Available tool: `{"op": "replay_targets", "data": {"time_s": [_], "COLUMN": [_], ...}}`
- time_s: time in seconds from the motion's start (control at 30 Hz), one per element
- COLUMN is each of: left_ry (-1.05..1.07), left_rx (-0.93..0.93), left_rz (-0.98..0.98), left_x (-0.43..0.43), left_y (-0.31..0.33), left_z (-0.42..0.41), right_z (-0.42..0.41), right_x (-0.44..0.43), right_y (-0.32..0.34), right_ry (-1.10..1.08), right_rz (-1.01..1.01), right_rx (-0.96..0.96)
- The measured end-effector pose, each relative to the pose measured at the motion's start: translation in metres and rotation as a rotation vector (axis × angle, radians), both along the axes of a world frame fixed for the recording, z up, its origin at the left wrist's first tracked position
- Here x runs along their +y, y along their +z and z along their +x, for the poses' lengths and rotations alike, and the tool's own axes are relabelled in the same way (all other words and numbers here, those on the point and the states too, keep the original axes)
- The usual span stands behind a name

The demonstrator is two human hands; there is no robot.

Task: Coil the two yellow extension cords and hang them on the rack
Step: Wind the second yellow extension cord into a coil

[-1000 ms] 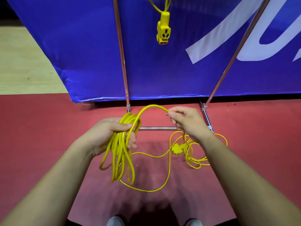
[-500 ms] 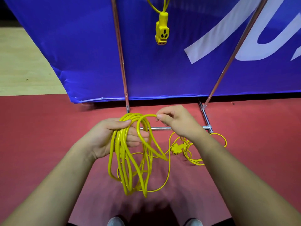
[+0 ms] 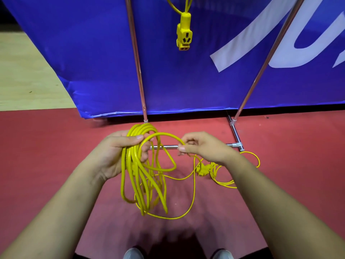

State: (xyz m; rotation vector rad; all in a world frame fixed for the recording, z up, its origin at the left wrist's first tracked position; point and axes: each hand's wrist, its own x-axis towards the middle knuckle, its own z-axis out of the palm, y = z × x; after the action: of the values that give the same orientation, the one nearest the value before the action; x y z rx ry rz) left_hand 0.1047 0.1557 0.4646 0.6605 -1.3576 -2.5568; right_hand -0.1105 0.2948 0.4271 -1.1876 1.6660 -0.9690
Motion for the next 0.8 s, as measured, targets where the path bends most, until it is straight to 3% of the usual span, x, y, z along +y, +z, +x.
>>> {"op": "replay_targets", "data": {"time_s": [0.07,0.17,0.37,0.47,0.6,0.73,0.8], "left_ry": [-0.01,-0.105,-0.143,-0.136,-0.045,-0.103,-0.148], "left_rx": [-0.048,-0.084,-0.122,-0.078,0.004,-0.087,-0.103], "left_rz": [-0.013,-0.002,-0.01,-0.005,0.007,-0.061,-0.032], "left_x": [0.0,0.004,0.01,0.008,0.001,0.001,0.005], "left_y": [0.001,0.002,-0.001,-0.002,0.001,0.002,0.001], "left_z": [0.002,0.001,-0.004,-0.003,0.002,0.006,0.005], "right_z": [-0.002,0.0,0.033,0.028,0.001,-0.011,-0.011], "right_x": [0.002,-0.005,-0.012,-0.014,-0.001,0.003,0.0], "right_y": [-0.004,0.004,0.034,0.028,-0.004,-0.021,-0.017], "right_ry": [-0.134,-0.235,0.004,0.051,0.178,-0.134,-0.228], "right_rz": [-0.051,-0.175,-0.257,-0.187,0.077,-0.004,-0.038], "right_rx": [-0.14,-0.206,-0.062,-0.012,0.2,-0.037,-0.033]}}
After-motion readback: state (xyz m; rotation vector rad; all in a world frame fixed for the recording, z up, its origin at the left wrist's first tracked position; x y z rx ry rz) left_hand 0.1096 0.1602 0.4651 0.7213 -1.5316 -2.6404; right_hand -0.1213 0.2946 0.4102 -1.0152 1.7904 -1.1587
